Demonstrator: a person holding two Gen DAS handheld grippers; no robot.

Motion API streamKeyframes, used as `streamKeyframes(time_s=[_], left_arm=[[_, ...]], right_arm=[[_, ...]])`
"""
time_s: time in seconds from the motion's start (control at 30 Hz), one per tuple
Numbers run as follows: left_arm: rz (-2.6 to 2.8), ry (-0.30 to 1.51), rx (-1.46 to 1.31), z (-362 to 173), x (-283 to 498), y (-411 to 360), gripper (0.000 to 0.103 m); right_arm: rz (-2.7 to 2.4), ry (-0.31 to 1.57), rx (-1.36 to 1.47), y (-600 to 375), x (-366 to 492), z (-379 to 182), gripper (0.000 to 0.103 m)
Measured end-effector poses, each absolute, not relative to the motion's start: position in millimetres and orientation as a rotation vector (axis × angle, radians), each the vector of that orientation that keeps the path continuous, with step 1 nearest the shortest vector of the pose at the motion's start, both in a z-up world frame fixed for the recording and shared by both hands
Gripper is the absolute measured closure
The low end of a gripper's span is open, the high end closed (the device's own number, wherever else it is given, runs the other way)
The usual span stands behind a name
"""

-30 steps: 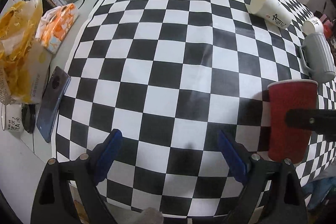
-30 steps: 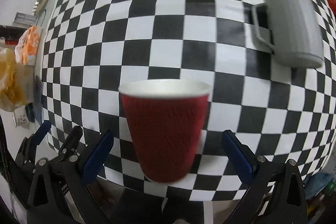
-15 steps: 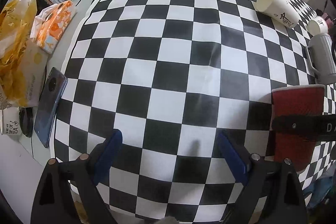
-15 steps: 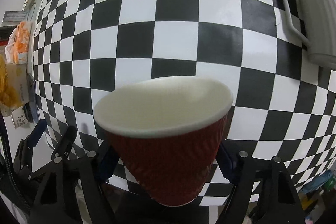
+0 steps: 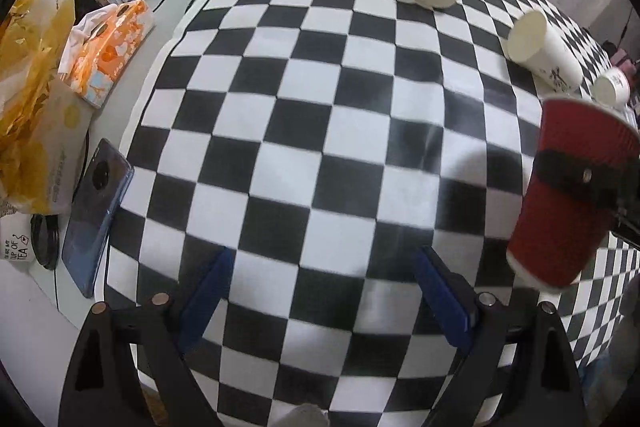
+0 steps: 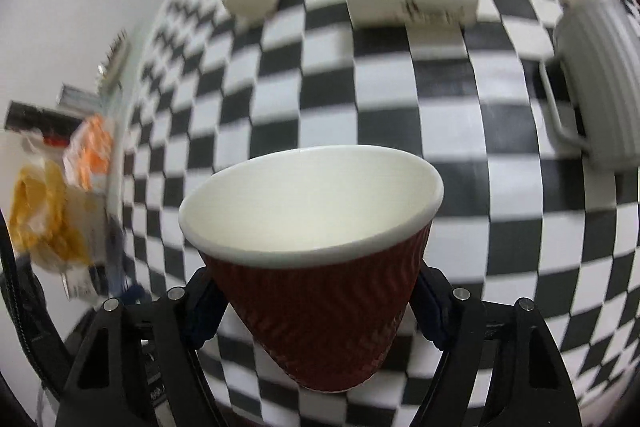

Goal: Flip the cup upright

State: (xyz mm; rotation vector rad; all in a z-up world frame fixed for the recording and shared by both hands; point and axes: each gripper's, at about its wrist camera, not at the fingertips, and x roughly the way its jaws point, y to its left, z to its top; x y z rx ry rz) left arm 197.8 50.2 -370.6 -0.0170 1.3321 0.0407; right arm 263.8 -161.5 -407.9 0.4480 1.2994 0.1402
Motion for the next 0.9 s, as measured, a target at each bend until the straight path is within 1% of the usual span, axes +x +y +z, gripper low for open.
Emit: streamKeyframes(time_s=[0.17, 0.3, 0.43, 0.53, 0.7, 0.77, 0.9], left_arm=[[0.059, 1.309, -0.029, -373.0, 215.4, 58.6, 0.011], [0.069, 1.306, -0.04, -377.5, 228.7, 65.0, 0.011], [0.068, 1.306, -0.036, -378.1, 224.1, 60.0, 0.011], [0.065, 1.31, -0.03, -379.9, 221.2, 57.2, 0.011], [0.067, 1.309, -0.028, -378.5, 214.5, 58.3, 0.011], [0.065, 1.304, -0.026, -375.6, 210.4, 57.8, 0.011], [0.062, 1.276, -0.013, -366.5, 204.0, 58.5, 0.011]], right_arm=[[0.102, 1.062, 0.395, -159.9, 282.5, -390.8, 0.024], [0.068, 0.913, 0.31, -148.7, 285.3, -393.3, 0.024], [0.047, 0.842, 0.24, -140.3, 272.7, -399.2, 0.024], [0.047, 0.834, 0.211, -141.2, 258.7, -398.4, 0.024], [0.056, 0.924, 0.183, -134.8, 245.5, -403.0, 0.022], [0.046, 0.954, 0.173, -133.5, 240.3, -404.1, 0.017], [0.004, 0.996, 0.156, -135.7, 228.4, -403.7, 0.015]])
